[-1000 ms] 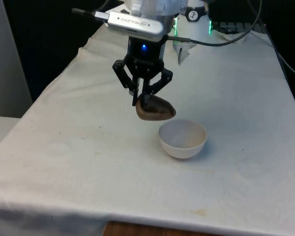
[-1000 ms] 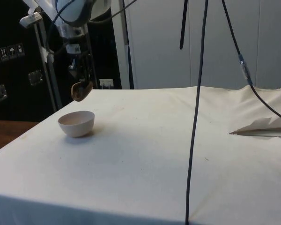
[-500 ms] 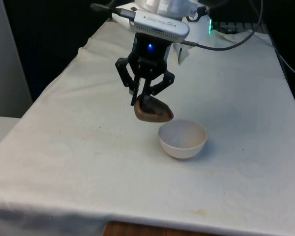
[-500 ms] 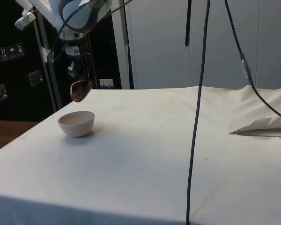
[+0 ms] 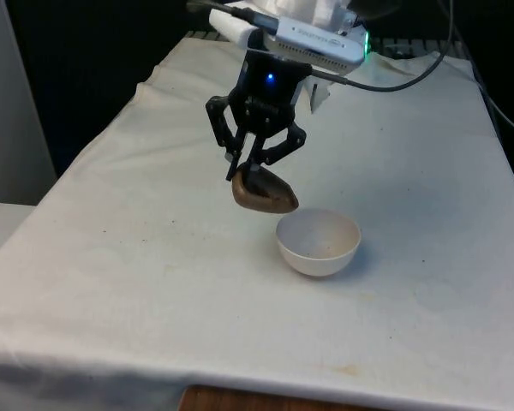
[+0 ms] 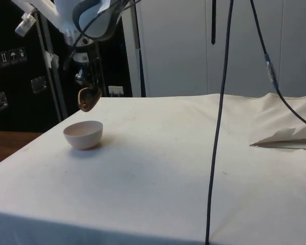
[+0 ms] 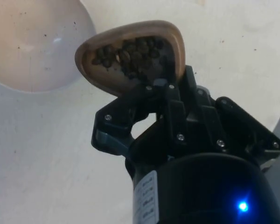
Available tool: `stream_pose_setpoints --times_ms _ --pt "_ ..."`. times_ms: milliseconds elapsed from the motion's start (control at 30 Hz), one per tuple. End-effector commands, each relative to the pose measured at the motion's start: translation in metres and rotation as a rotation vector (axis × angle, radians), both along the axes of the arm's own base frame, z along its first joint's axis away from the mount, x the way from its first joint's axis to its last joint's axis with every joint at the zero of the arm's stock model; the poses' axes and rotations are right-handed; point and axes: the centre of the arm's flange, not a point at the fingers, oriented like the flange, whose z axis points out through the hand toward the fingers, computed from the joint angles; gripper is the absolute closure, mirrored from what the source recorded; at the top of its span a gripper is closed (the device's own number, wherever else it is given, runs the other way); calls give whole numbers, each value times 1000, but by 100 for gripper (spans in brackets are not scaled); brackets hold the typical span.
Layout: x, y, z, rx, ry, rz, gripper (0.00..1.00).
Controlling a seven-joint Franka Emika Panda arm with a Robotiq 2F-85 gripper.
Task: Pour the coffee beans from the cup into the bowl.
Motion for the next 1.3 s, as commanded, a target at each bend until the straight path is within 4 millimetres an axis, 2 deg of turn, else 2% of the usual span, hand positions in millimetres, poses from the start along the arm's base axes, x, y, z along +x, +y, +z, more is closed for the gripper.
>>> stream_pose_setpoints --times_ms 0,533,800,833,1067,1133,1267 --pt "-4 2 1 -10 -20 4 99" --pt "-12 25 -5 -106 -55 -4 99" --pt "-13 46 -5 -169 -69 9 99" --pt "-12 42 -6 -157 -68 8 99" --pt "-14 62 -7 -221 -69 16 99" --pt "-14 62 -8 -219 -67 17 99" --pt "-16 75 -9 -258 -73 20 99"
